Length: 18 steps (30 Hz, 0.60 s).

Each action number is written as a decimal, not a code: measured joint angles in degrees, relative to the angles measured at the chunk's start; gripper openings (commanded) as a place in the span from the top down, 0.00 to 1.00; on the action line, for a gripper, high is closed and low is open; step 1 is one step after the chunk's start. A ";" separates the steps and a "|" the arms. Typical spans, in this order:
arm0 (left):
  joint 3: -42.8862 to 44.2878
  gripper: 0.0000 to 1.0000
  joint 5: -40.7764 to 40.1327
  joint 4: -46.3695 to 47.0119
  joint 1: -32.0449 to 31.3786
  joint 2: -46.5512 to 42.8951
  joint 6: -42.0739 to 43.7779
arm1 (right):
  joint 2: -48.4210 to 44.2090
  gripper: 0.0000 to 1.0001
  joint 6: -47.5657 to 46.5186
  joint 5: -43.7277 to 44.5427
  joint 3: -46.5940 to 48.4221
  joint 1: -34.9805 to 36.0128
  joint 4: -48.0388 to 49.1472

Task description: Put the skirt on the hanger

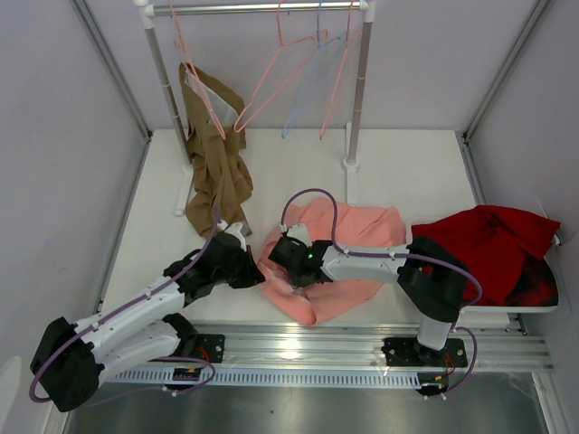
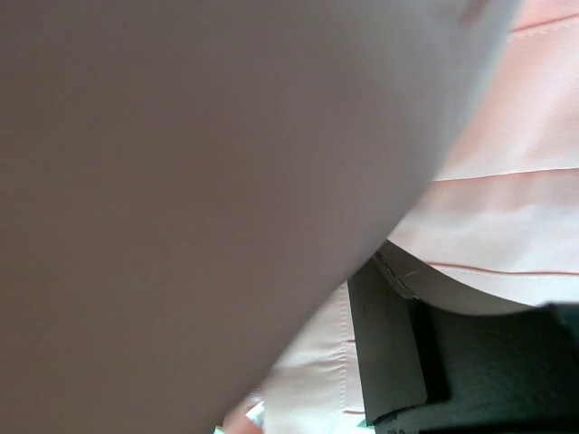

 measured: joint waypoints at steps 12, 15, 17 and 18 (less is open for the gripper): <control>-0.83 1.00 -1.09 -1.14 -0.02 -0.55 0.04 | -0.48 1.00 -0.09 0.02 -1.22 -1.99 0.76; -0.70 1.00 -1.53 -1.99 0.15 -0.46 0.61 | -2.78 1.00 -0.55 0.13 -1.07 -2.78 -0.79; -0.07 1.00 -1.49 -2.91 0.81 -0.22 1.53 | -5.22 1.00 -1.25 0.72 0.11 -3.54 -3.04; 0.35 1.00 -1.49 -3.17 1.29 -0.11 1.90 | -6.29 1.00 -1.57 0.94 0.96 -3.78 -3.74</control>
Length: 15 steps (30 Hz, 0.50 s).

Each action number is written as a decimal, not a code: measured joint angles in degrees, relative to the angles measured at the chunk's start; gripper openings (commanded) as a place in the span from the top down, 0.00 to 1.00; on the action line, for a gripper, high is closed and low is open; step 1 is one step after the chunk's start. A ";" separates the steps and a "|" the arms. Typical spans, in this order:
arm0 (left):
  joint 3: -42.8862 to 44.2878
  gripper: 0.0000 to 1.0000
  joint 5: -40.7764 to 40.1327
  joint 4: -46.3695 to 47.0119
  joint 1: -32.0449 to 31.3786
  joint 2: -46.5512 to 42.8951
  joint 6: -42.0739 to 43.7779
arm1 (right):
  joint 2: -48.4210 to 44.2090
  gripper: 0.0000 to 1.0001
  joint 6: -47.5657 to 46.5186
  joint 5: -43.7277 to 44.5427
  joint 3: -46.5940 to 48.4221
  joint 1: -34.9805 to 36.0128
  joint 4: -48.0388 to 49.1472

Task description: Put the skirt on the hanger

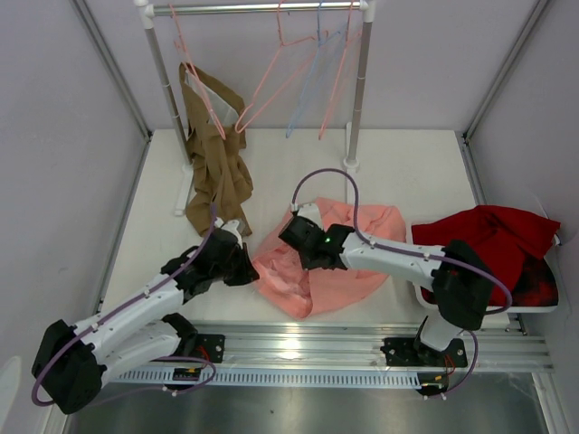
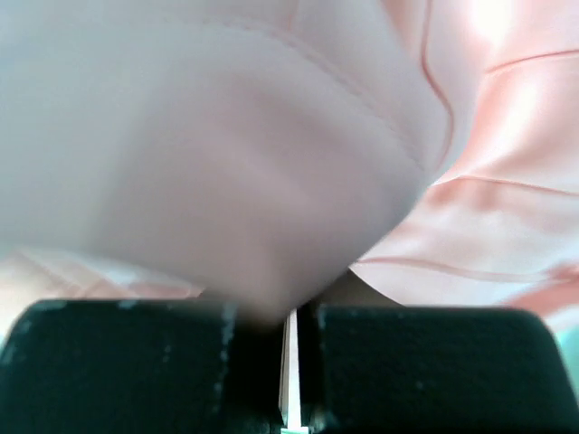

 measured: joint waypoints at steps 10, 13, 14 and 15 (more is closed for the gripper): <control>13.16 1.00 2.62 -5.97 12.17 1.25 6.99 | -10.40 1.00 -4.76 1.16 16.50 -3.93 -6.10; 21.57 1.00 3.15 -8.02 13.49 3.04 9.01 | -11.43 1.00 -6.67 0.92 22.05 -5.86 -7.63; 24.02 1.00 3.34 -8.41 13.70 3.37 9.42 | -11.58 1.00 -7.43 0.83 24.06 -6.56 -8.02; 26.51 1.00 3.52 -8.74 13.90 3.67 9.92 | -11.82 1.00 -7.98 0.79 25.33 -7.19 -8.15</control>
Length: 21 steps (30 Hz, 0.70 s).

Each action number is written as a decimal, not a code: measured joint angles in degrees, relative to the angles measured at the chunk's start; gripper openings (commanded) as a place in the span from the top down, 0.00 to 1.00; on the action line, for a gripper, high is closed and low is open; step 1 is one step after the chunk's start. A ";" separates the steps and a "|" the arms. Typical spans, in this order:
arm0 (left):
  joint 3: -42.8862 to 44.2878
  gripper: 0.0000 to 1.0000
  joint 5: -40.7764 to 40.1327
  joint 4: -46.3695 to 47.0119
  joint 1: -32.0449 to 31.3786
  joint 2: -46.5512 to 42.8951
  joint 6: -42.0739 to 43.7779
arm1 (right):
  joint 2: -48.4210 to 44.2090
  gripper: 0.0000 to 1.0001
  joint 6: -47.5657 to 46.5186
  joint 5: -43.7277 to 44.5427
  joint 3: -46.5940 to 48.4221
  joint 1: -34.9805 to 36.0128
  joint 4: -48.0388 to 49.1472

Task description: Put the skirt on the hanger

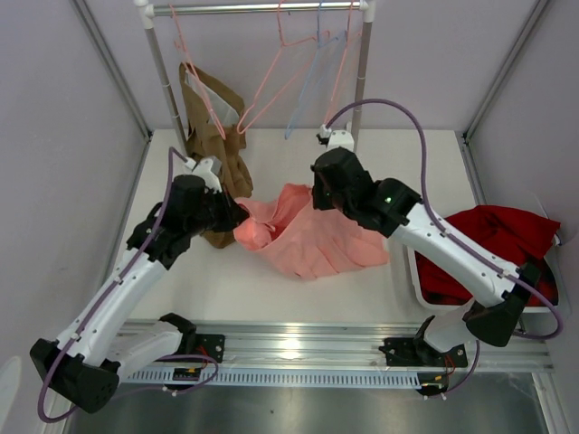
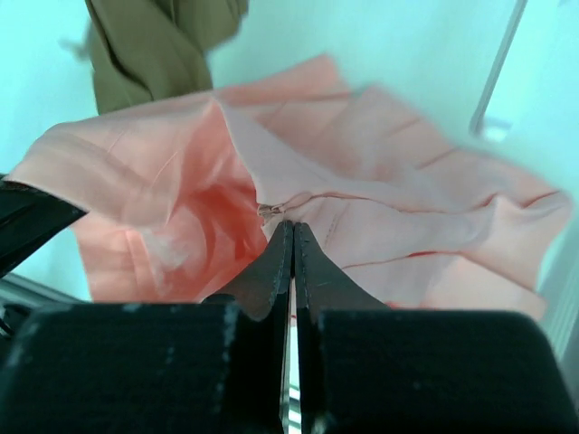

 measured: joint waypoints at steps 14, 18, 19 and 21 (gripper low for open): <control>-6.84 1.00 3.78 3.54 0.20 -0.13 0.04 | -20.74 1.00 2.91 -9.01 -32.09 -9.53 8.79; -17.73 1.00 4.63 6.82 -2.01 2.05 -2.49 | -22.99 1.00 7.80 -13.88 -50.03 -11.63 15.02; -19.43 1.00 4.76 7.69 -2.82 2.82 -3.10 | -23.06 1.00 8.66 -14.75 -52.87 -11.80 16.35; -22.75 1.00 4.96 10.01 -5.16 4.87 -4.63 | -23.06 1.00 10.78 -16.59 -58.03 -11.89 18.69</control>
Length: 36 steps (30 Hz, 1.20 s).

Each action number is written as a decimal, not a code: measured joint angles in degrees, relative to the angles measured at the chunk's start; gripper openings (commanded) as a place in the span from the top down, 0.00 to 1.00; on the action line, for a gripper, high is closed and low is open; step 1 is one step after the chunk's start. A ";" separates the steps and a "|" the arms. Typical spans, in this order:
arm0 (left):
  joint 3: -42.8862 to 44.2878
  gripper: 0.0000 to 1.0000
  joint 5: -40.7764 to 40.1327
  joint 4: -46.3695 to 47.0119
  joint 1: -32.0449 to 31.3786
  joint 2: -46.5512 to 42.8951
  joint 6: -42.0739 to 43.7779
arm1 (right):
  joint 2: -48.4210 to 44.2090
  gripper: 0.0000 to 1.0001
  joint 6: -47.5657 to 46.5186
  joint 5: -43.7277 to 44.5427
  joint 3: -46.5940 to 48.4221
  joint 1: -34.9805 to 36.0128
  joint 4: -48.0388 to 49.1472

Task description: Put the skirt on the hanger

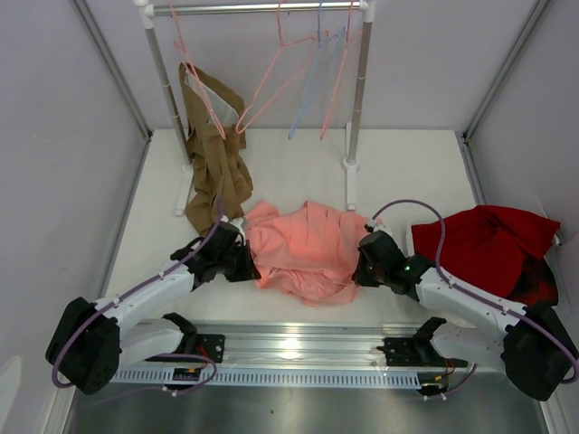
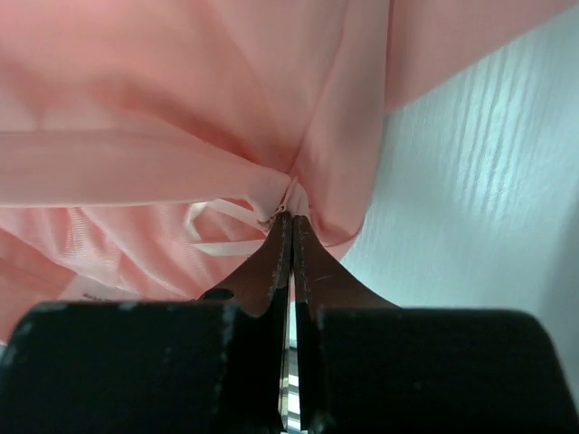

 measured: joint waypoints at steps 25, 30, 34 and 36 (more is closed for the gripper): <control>-3.06 1.00 -3.96 4.85 -7.89 2.01 -3.80 | -2.23 0.37 9.33 10.29 6.82 17.81 -9.53; -3.06 1.00 -3.96 4.87 -7.91 2.01 -3.80 | -1.49 0.56 10.86 11.61 6.82 20.04 -12.74; -3.06 1.00 -3.98 4.87 -7.89 2.01 -3.78 | 0.42 0.84 12.48 11.63 4.33 20.20 -11.80; -3.04 1.00 -4.00 4.85 -7.89 2.05 -3.74 | 0.04 0.94 12.98 11.21 1.03 19.76 -9.35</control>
